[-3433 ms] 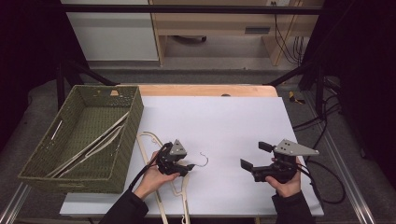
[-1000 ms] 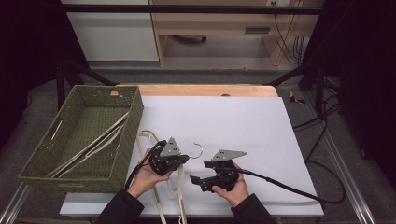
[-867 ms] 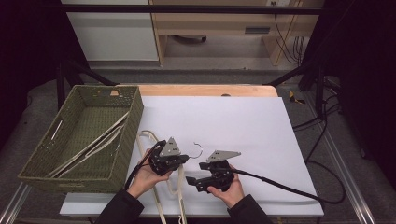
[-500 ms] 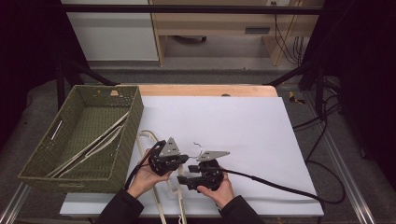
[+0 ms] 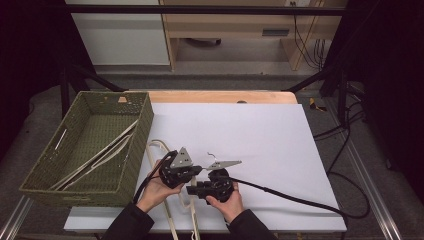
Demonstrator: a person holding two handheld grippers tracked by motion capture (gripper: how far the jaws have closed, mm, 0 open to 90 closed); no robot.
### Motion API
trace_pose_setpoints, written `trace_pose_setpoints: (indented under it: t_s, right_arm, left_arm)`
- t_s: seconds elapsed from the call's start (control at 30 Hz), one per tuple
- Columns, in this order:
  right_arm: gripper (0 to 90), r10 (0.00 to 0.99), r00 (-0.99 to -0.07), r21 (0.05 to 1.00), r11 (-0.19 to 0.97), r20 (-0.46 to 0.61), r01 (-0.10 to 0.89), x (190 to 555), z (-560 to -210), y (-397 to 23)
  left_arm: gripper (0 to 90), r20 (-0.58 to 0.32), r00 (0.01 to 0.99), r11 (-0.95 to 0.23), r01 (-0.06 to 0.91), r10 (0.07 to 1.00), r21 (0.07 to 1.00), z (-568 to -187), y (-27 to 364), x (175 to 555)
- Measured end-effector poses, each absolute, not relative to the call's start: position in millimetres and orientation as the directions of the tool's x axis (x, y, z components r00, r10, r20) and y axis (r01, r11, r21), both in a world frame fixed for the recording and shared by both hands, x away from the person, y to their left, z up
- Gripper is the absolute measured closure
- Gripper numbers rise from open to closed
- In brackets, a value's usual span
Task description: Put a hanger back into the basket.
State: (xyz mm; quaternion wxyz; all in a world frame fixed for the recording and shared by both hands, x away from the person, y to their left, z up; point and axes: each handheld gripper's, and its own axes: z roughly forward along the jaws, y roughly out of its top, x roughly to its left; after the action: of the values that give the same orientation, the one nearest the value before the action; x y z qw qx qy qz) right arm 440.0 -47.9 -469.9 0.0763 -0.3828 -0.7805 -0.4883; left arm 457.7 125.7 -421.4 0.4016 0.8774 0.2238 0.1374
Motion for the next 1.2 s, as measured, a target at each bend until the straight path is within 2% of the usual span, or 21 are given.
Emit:
trace_pose_setpoints:
  t_s: [0.13,0.2,0.37,0.4,0.47,0.5,0.7,0.93,1.2]
  right_arm:
    - [69.6,0.523,-0.682,0.693,0.219,0.511,0.687,440.2,-468.9,-48.1]
    - [71.1,0.517,-0.679,0.694,0.207,0.521,0.69,440.1,-467.1,-48.6]
    - [72.3,0.527,-0.67,0.685,0.208,0.523,0.698,440.0,-463.5,-50.4]
    - [72.6,0.527,-0.671,0.687,0.208,0.521,0.696,440.2,-462.1,-51.2]
    - [73.9,0.533,-0.674,0.692,0.21,0.511,0.691,439.8,-456.4,-53.8]
    - [74.2,0.533,-0.681,0.698,0.214,0.502,0.683,439.9,-454.4,-55.1]
    - [76.4,0.55,-0.677,0.704,0.209,0.489,0.679,441.6,-443.7,-66.6]
    - [79.9,0.581,-0.666,0.71,0.2,0.469,0.675,445.4,-429.9,-84.1]
    - [85.1,0.567,-0.68,0.73,0.188,0.465,0.657,445.8,-413.3,-101.8]
  left_arm:
    - [88.2,0.053,0.859,-0.568,0.289,0.509,0.771,-419.4,127.1,457.3]
    - [86.2,0.023,0.852,-0.514,0.295,0.524,0.805,-412.8,132.5,456.6]
    - [61.6,0.034,0.834,-0.458,0.268,0.551,0.847,-394.4,144.7,451.4]
    - [61.6,0.038,0.826,-0.444,0.263,0.562,0.857,-389.2,149.7,449.8]
    - [46.4,0.044,0.811,-0.419,0.254,0.583,0.872,-383.3,157.1,447.9]
    - [41.8,0.044,0.803,-0.406,0.253,0.594,0.878,-380.8,161.2,447.4]
    - [25.9,0.025,0.776,-0.371,0.273,0.63,0.888,-375.0,180.7,444.6]
    - [19.7,0.012,0.771,-0.375,0.296,0.637,0.878,-376.4,187.8,442.2]
    - [19.5,0.01,0.768,-0.366,0.294,0.641,0.883,-372.9,192.3,440.4]
